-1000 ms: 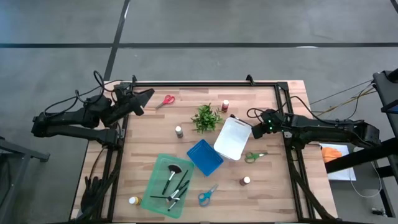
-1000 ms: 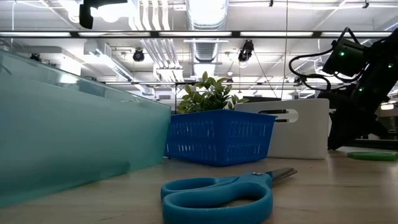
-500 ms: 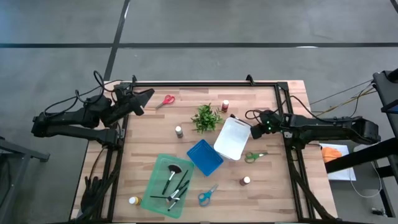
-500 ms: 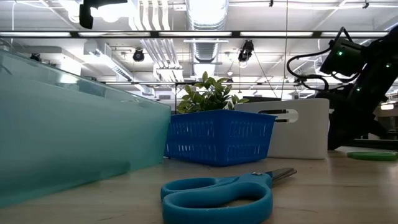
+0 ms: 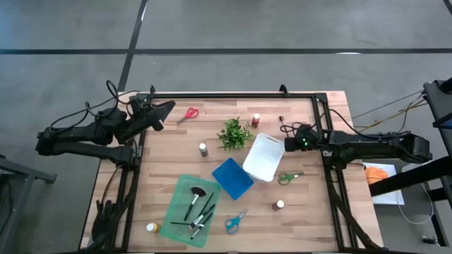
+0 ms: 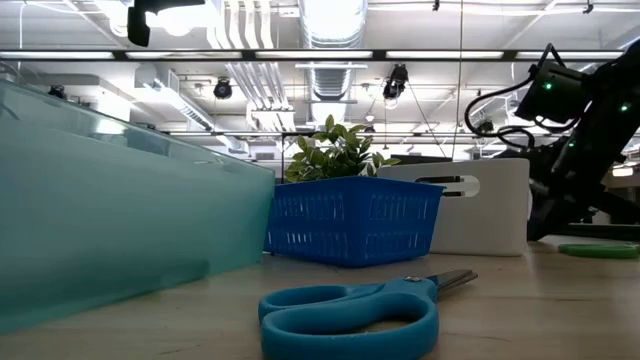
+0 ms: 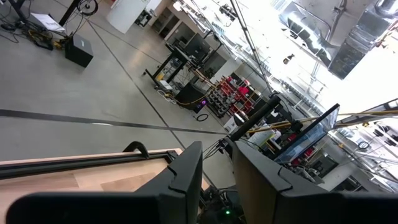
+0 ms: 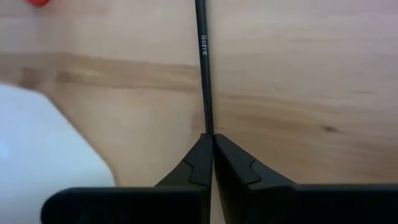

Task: Pick & Place Paint Supplies
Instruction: Put the black eye groomer brush into the green bin

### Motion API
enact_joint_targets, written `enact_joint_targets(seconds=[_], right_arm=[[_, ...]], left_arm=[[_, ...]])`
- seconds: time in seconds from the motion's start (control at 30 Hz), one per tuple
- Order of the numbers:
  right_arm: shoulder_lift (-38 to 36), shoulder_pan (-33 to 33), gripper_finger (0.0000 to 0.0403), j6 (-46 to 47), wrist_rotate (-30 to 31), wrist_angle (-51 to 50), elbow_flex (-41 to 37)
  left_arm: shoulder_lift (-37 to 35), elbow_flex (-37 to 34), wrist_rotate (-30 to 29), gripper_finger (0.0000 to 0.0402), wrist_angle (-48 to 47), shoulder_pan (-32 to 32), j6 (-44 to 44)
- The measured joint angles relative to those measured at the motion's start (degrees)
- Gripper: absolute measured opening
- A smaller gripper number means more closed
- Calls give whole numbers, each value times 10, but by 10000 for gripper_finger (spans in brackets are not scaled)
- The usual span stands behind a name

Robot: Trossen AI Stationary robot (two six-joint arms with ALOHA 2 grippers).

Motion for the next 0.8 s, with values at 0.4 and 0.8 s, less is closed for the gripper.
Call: enact_joint_targets(seconds=[0.4,0.8], right_arm=[[-56,3,8,-12,6,-1,-6],[-94,3,8,24,28,-35,-5]], left_arm=[[0,0,0,99,0,0,0],[0,0,4,99,0,0,0]])
